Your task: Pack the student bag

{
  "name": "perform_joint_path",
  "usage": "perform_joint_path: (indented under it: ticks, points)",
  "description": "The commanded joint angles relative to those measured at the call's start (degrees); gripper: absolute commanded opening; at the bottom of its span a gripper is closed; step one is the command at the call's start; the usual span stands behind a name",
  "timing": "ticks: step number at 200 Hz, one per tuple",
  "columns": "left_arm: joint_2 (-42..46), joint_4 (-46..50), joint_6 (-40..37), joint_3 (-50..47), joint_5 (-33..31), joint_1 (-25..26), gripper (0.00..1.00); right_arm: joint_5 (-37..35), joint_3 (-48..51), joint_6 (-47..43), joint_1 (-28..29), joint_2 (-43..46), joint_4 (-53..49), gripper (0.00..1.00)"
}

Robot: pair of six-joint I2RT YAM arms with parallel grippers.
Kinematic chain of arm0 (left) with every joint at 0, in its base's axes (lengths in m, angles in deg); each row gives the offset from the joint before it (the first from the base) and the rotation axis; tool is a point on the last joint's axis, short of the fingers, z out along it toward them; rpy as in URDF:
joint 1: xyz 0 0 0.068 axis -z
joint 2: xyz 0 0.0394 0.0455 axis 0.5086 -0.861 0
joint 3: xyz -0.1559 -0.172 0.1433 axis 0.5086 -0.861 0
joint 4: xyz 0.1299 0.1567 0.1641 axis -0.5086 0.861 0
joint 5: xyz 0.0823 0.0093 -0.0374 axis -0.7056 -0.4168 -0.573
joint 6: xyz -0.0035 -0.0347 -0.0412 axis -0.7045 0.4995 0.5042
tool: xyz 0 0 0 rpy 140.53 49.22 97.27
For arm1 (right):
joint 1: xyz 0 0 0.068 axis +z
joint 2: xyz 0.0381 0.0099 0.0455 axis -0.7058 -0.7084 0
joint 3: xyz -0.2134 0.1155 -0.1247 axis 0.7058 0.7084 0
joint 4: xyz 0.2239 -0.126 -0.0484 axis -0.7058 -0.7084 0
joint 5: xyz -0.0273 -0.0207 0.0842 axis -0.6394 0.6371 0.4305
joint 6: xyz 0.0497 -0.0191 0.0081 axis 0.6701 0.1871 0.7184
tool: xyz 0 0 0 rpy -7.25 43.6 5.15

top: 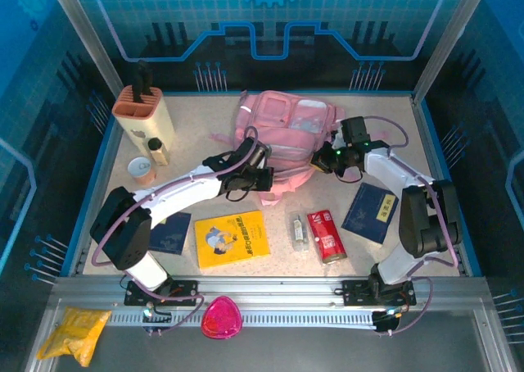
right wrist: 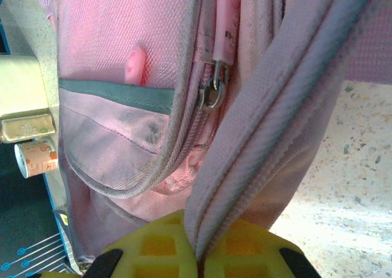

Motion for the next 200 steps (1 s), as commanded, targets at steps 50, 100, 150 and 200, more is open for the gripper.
perform_joint_path:
  ticks: [50, 100, 150, 200]
  points:
    - [-8.08, 9.71, 9.35, 4.89, 1.6, -0.8, 0.0, -6.58, -3.48, -3.13, -2.87, -1.83, 2.41, 0.3]
    - [-14.38, 12.44, 11.41, 9.32, 0.75, -0.08, 0.0, -3.51, 4.63, -2.27, -1.47, 4.03, 2.27, 0.49]
    - [-18.28, 14.18, 12.25, 12.02, -0.56, 0.23, 0.06, -4.09, 10.38, -0.75, 2.72, 7.92, 2.51, 0.6]
    - [-21.32, 16.0, 11.9, 14.12, -1.07, 0.35, 0.22, -6.4, 11.32, 1.34, 5.85, 8.7, 3.32, 0.64]
